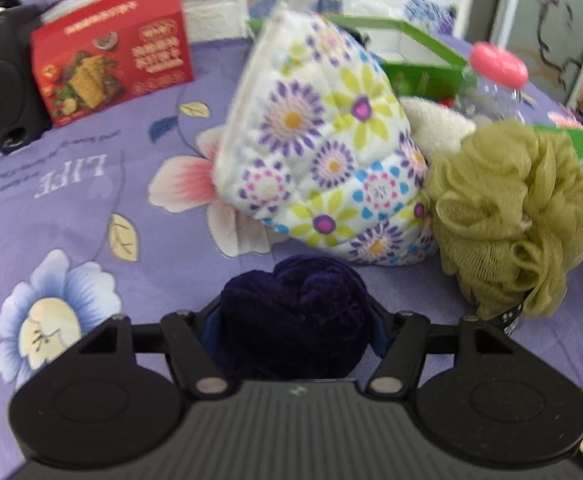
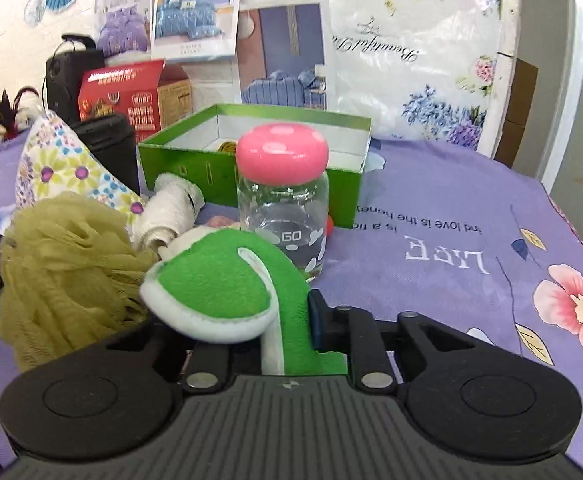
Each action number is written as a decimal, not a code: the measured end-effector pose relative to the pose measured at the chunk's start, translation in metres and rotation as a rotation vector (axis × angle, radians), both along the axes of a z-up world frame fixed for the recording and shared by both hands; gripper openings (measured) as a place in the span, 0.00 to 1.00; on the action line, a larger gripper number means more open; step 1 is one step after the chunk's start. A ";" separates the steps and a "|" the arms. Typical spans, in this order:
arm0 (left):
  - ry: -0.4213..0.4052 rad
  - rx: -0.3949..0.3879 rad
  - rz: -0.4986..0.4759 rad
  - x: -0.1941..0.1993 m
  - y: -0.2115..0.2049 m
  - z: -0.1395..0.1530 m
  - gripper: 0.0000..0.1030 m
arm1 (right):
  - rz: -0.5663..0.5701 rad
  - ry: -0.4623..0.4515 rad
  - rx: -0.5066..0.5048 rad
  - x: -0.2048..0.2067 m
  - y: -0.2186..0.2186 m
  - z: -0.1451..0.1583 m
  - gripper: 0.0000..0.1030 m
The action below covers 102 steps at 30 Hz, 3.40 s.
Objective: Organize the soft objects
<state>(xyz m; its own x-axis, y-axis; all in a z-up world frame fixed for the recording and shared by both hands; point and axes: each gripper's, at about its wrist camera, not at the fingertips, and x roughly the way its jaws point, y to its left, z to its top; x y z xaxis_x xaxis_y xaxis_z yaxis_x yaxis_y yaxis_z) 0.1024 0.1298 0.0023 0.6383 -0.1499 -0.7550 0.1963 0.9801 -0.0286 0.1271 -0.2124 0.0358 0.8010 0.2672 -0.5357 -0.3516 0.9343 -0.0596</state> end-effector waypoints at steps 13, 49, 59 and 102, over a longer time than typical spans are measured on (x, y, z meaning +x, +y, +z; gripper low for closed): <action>0.071 -0.015 -0.024 0.000 -0.004 -0.012 0.69 | -0.058 0.148 0.033 0.006 -0.011 -0.018 0.16; 0.066 0.003 -0.052 0.000 -0.008 -0.014 0.71 | -0.121 0.028 -0.118 -0.004 -0.006 0.014 0.47; 0.060 0.034 -0.079 0.003 -0.013 -0.018 0.71 | -0.155 0.214 -0.106 0.054 -0.020 -0.037 0.58; -0.038 0.020 -0.108 0.296 -0.086 0.131 0.71 | 0.214 0.197 0.043 0.257 0.065 0.074 0.31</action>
<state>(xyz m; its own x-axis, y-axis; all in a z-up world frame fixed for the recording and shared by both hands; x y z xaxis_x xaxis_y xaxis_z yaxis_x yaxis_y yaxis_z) 0.3984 0.0435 0.1335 0.6474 -0.2044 -0.7342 0.3015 0.9535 0.0004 0.3843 -0.1469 0.1101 0.6054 0.4450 -0.6599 -0.5419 0.8377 0.0678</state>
